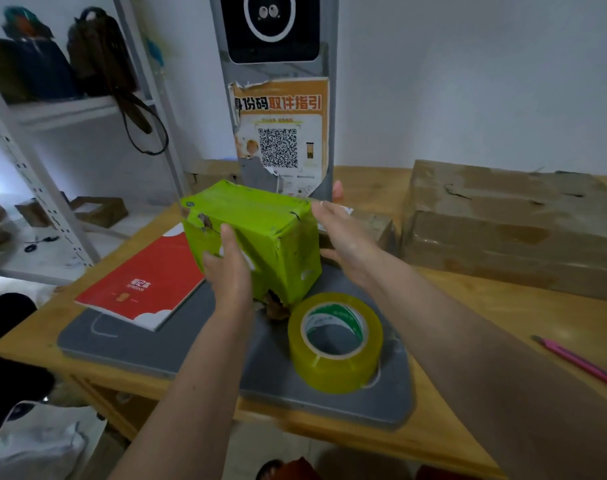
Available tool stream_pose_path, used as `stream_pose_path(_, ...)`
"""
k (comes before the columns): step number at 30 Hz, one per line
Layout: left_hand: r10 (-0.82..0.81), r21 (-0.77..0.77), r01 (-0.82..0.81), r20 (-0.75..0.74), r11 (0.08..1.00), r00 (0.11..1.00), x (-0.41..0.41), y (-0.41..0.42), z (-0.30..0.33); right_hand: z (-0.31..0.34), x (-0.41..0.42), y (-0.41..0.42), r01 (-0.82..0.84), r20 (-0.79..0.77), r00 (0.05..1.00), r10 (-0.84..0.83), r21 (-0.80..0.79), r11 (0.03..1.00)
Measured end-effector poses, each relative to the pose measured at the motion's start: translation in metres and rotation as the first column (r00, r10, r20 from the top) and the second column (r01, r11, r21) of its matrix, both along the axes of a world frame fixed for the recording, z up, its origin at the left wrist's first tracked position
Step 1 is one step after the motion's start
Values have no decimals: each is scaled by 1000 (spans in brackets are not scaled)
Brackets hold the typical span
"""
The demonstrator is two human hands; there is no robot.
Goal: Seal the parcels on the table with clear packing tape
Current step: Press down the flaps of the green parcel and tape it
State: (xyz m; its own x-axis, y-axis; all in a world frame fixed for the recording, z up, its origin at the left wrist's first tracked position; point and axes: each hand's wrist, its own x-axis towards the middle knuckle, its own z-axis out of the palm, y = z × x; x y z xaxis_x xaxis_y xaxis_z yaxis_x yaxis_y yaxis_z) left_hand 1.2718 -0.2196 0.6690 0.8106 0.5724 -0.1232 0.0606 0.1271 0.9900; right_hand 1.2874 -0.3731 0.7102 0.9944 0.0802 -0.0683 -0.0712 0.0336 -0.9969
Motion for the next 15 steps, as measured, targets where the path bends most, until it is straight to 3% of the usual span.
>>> stream_pose_path(9, -201, 79, 189, 207, 979, 957, -5, -16, -7, -10, 11, 4, -25, -62, 998, 32, 117, 993)
stream_pose_path(11, -248, 117, 225, 255, 967, 935, -16, -27, -2, -6, 3, 3, -7, -25, 1000, 12, 208, 978)
stream_pose_path(15, -298, 376, 131, 430, 917, 852, -44, -45, 20, 11, -21, -4, -9, 101, 994, -48, 503, 864)
